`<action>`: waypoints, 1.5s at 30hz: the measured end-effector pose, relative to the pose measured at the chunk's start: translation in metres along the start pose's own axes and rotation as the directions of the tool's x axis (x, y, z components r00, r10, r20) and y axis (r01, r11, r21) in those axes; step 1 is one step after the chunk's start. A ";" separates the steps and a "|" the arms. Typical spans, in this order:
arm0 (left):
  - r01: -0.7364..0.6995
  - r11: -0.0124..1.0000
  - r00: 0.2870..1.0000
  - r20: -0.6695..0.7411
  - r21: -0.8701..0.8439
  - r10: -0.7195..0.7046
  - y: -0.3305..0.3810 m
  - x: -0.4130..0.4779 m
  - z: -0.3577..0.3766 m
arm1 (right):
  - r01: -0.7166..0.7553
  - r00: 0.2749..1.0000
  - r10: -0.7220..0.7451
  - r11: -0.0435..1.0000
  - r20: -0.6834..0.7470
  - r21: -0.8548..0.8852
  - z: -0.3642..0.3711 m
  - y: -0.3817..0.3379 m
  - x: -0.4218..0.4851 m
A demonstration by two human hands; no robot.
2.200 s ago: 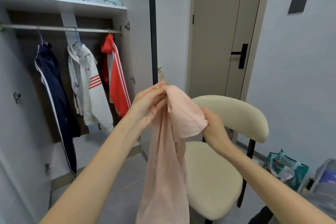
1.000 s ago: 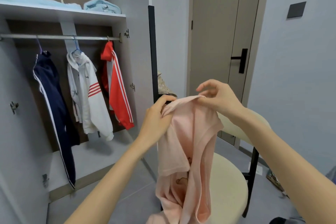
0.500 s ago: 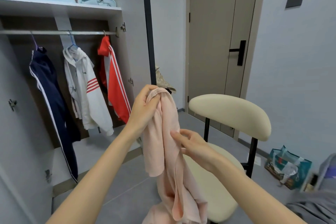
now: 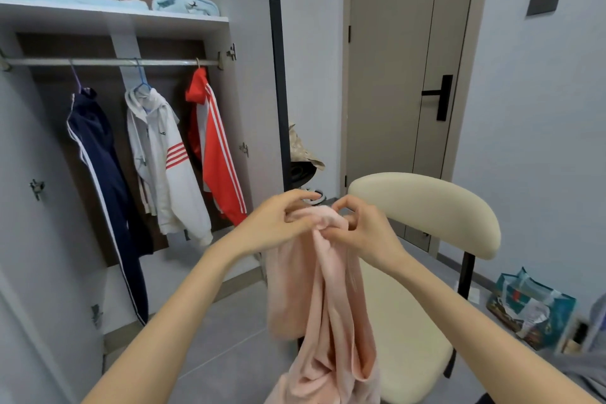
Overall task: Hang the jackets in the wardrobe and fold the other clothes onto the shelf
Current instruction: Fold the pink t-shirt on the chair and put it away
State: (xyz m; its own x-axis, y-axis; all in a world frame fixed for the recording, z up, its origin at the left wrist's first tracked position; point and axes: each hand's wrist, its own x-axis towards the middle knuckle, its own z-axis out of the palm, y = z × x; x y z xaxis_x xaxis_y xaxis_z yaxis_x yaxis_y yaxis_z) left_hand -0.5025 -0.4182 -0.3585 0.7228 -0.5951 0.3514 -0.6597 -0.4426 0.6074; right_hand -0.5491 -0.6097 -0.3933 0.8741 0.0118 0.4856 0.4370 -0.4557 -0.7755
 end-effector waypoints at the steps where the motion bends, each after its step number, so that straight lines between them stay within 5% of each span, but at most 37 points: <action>1: -0.002 1.000 1.000 -0.005 -0.021 0.002 0.005 0.001 0.003 | 0.001 1.000 -0.001 1.000 0.024 -0.005 0.001 0.001 0.000; 10: -0.026 0.997 0.994 -0.100 0.068 0.032 0.011 0.004 0.020 | -0.146 0.989 0.146 0.989 -0.019 -0.013 0.010 0.015 -0.015; 17: -0.068 0.997 0.921 -0.382 0.019 0.070 0.004 0.005 0.014 | -0.257 0.966 0.258 0.957 -0.012 -0.138 0.035 0.060 -0.042; 27: 0.158 0.918 0.735 -0.577 -0.364 -0.355 -0.037 -0.006 0.005 | -0.334 0.931 0.364 0.845 -0.010 -0.417 0.020 0.106 -0.053; 33: 0.252 0.962 0.786 -0.559 -0.103 -0.266 -0.039 -0.016 0.001 | -0.406 0.907 0.355 0.879 -0.226 -0.249 0.008 0.098 -0.030; 39: 0.246 0.969 0.814 -0.534 -0.038 -0.227 -0.029 -0.016 -0.017 | -0.148 0.858 0.112 0.989 -0.502 -0.032 -0.035 0.033 0.023; 45: 0.167 0.978 0.883 -0.459 0.125 -0.093 -0.034 -0.002 -0.036 | -0.188 0.896 -0.002 0.904 -0.444 -0.383 -0.069 0.011 0.039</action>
State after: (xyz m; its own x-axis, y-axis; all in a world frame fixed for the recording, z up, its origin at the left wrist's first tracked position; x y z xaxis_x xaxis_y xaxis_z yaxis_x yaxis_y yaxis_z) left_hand -0.4744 -0.3776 -0.3545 0.7942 -0.1765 0.5814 -0.5498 -0.6162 0.5640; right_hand -0.5248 -0.6760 -0.3551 0.6879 -0.3840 0.6159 0.1495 -0.7553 -0.6380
